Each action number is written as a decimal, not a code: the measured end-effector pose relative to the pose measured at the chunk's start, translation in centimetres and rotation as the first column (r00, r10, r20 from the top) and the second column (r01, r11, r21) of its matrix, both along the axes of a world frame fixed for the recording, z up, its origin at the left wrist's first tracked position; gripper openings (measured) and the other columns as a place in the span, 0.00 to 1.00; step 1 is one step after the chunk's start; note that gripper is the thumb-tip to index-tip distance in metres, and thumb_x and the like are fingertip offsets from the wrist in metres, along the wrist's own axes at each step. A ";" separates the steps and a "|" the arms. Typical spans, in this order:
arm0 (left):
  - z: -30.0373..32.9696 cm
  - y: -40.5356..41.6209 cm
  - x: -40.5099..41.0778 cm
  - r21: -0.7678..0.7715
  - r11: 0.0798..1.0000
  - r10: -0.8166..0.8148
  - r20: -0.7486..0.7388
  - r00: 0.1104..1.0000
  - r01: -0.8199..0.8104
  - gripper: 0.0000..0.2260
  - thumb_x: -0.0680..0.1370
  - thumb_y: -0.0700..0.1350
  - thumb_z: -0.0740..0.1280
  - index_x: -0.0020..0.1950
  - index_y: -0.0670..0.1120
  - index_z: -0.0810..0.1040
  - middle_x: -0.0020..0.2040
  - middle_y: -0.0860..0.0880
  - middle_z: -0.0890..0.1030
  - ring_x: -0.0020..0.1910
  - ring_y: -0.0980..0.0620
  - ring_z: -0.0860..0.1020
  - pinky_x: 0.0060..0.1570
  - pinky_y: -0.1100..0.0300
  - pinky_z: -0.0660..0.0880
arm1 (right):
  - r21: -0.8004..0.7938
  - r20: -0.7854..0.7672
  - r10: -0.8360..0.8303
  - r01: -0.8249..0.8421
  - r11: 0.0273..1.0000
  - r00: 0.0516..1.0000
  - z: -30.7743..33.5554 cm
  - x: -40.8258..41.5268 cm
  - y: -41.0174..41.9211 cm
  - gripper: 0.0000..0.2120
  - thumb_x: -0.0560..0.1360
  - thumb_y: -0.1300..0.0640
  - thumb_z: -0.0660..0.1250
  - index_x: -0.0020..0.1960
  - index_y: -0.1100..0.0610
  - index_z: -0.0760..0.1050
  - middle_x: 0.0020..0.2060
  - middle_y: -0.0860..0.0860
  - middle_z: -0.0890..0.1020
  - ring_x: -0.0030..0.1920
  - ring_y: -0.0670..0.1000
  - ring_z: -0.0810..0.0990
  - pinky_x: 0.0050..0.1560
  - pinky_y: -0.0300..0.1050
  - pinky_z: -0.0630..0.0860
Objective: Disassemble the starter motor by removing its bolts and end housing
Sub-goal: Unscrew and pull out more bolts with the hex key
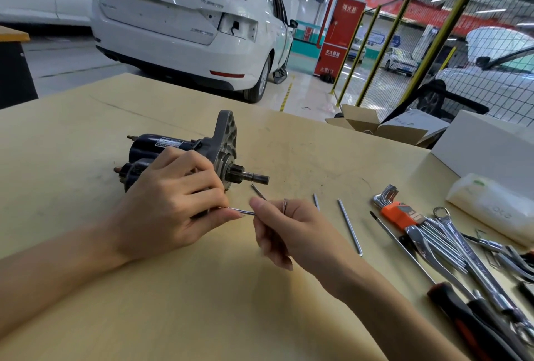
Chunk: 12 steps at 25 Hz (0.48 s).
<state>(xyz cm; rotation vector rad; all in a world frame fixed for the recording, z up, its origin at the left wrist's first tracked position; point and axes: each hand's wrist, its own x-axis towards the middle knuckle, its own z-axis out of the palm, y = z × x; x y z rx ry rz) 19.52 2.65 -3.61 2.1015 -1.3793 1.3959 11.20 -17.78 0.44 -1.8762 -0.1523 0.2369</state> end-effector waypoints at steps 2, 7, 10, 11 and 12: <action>0.0 0.1 -0.1 0.003 1.000 0.010 0.000 1.000 -0.010 0.15 0.80 0.55 0.68 0.37 0.48 0.83 0.39 0.55 0.82 0.47 0.50 0.75 0.49 0.54 0.66 | -0.117 0.083 0.012 -0.002 0.993 0.997 -0.2 0.0 0.0 0.21 0.82 0.48 0.60 0.34 0.55 0.75 0.25 0.48 0.77 0.24 0.46 0.71 0.26 0.36 0.67; 0.1 0.0 -0.2 -0.003 1.000 0.010 -0.003 1.000 -0.010 0.16 0.80 0.55 0.67 0.38 0.47 0.83 0.39 0.54 0.82 0.48 0.50 0.74 0.49 0.55 0.66 | -0.393 0.419 0.049 0.132 0.910 0.907 -1.1 -0.3 -0.1 0.18 0.82 0.45 0.57 0.37 0.52 0.74 0.29 0.46 0.79 0.26 0.44 0.75 0.31 0.35 0.72; 0.0 -0.1 -0.2 -0.014 1.000 -0.001 -0.008 1.000 0.001 0.17 0.81 0.54 0.66 0.37 0.47 0.83 0.39 0.54 0.82 0.47 0.50 0.74 0.49 0.54 0.67 | -0.406 0.485 0.050 0.174 0.897 0.873 -1.1 -0.3 0.0 0.18 0.82 0.44 0.56 0.37 0.50 0.72 0.28 0.46 0.78 0.27 0.45 0.76 0.32 0.36 0.71; 0.0 -0.1 -0.2 -0.008 1.000 0.001 -0.001 1.000 -0.001 0.17 0.82 0.53 0.65 0.37 0.46 0.82 0.39 0.54 0.82 0.47 0.50 0.74 0.49 0.54 0.66 | -0.402 0.491 0.048 0.178 0.898 0.870 -1.0 -0.3 0.1 0.19 0.81 0.43 0.56 0.36 0.50 0.72 0.28 0.47 0.77 0.27 0.45 0.76 0.32 0.38 0.72; 0.0 -0.1 -0.2 -0.005 1.000 0.006 0.007 1.000 -0.006 0.17 0.82 0.53 0.65 0.38 0.46 0.82 0.39 0.54 0.82 0.47 0.50 0.74 0.49 0.54 0.66 | -0.394 0.490 0.044 0.177 0.902 0.871 -1.0 -0.3 0.1 0.21 0.80 0.40 0.55 0.36 0.51 0.72 0.27 0.49 0.77 0.27 0.47 0.76 0.32 0.43 0.73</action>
